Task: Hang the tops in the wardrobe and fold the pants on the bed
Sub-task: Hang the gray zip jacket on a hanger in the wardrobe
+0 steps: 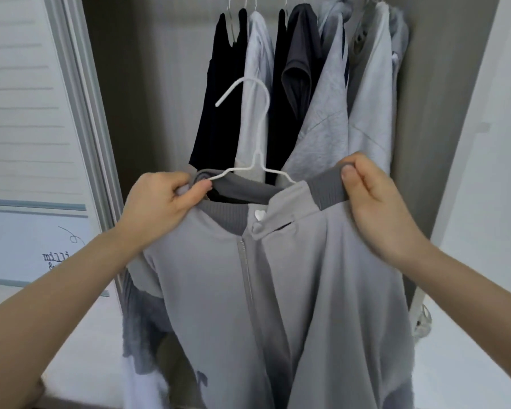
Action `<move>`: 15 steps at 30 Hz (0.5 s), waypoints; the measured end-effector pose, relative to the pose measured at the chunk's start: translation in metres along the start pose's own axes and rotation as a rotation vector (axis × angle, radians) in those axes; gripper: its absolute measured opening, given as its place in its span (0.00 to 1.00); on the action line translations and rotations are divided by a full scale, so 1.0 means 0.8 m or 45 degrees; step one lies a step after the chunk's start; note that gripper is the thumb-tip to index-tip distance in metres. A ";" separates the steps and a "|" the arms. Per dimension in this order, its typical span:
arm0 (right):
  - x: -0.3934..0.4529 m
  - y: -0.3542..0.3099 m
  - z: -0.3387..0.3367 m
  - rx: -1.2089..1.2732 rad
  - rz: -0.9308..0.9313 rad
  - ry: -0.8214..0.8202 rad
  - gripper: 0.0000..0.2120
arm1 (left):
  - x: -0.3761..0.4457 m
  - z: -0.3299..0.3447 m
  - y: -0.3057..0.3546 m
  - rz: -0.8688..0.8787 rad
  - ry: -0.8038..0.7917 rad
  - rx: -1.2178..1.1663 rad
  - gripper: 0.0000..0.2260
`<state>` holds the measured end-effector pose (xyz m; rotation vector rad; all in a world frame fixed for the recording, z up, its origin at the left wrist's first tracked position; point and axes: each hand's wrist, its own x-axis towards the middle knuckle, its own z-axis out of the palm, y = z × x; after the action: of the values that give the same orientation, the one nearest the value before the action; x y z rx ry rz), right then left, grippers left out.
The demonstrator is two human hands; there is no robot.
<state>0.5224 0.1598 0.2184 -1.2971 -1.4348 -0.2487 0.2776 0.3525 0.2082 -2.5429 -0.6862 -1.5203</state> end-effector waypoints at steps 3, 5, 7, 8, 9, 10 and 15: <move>0.011 0.015 -0.016 -0.049 0.052 -0.080 0.10 | -0.012 -0.004 -0.017 -0.205 0.056 0.104 0.34; 0.023 0.015 -0.025 -0.052 0.062 -0.100 0.11 | -0.017 -0.005 -0.023 -0.079 0.058 0.278 0.37; 0.041 0.007 -0.024 -0.044 -0.009 -0.044 0.10 | -0.016 -0.002 -0.016 0.103 0.007 0.368 0.37; 0.049 -0.001 -0.018 -0.036 -0.040 -0.012 0.10 | -0.012 0.002 -0.009 0.134 -0.010 0.351 0.35; 0.055 -0.007 -0.010 -0.034 -0.059 0.007 0.10 | -0.005 0.006 -0.001 0.136 -0.005 0.300 0.32; 0.057 -0.012 0.000 -0.044 -0.082 -0.001 0.09 | 0.002 0.009 0.006 0.104 0.012 0.222 0.29; 0.026 0.024 0.025 -0.018 -0.044 -0.464 0.18 | 0.017 0.008 0.005 -0.357 0.177 -0.014 0.31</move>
<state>0.5306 0.1933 0.2185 -1.3785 -1.7653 -0.0449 0.2895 0.3553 0.2172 -2.3984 -1.0526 -1.7675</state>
